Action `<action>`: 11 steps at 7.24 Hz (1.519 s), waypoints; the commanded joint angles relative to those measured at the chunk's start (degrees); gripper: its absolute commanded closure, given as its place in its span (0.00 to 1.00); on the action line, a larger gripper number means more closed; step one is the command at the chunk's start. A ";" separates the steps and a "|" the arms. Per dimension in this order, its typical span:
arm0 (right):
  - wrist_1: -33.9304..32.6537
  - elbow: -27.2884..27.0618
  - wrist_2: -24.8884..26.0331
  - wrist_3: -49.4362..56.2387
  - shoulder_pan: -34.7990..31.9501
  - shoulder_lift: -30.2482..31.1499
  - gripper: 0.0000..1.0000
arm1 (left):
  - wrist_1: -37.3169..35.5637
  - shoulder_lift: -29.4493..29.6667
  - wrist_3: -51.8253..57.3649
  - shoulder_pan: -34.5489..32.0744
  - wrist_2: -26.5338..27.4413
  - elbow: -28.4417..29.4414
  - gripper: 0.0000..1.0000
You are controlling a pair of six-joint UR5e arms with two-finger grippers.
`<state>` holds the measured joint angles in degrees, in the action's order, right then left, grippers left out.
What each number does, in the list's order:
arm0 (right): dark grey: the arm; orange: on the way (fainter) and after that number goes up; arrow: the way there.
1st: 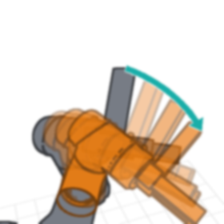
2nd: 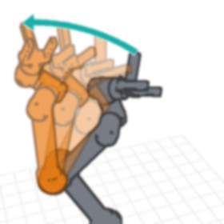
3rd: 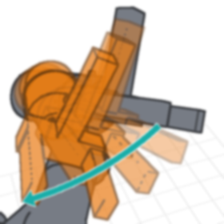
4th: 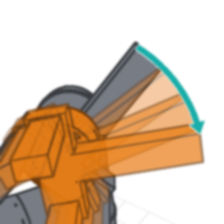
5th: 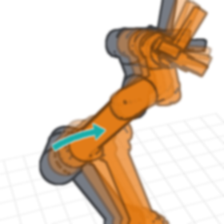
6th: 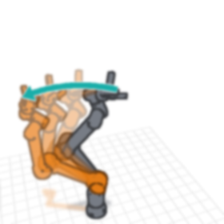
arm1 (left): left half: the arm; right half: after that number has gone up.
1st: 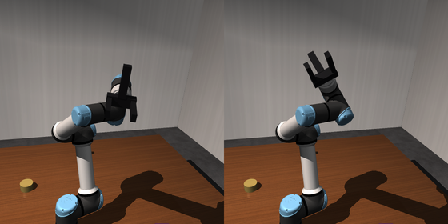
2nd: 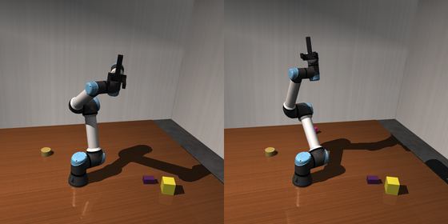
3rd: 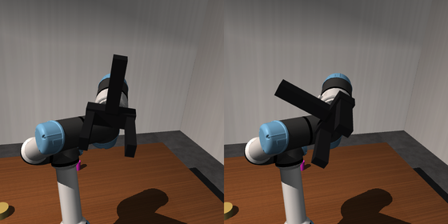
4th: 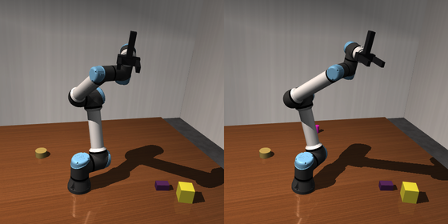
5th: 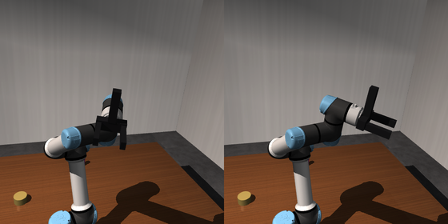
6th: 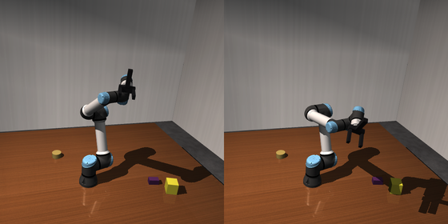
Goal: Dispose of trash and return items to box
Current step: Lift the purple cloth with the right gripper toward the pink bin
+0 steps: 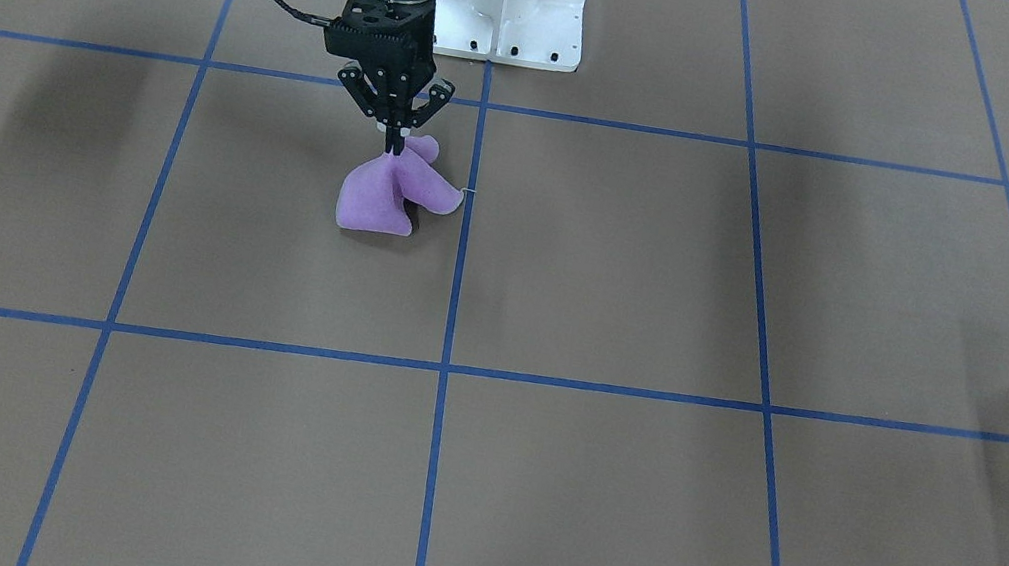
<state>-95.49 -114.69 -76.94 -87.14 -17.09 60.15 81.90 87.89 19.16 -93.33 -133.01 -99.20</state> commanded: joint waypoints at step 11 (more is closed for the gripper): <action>-6.81 7.24 -55.77 100.85 -77.96 27.04 1.00 | 0.02 -1.23 0.09 0.08 -0.41 2.52 0.01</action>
<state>-102.24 -113.61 -130.11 0.98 -86.94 86.08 81.87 86.75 19.25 -93.33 -133.40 -96.60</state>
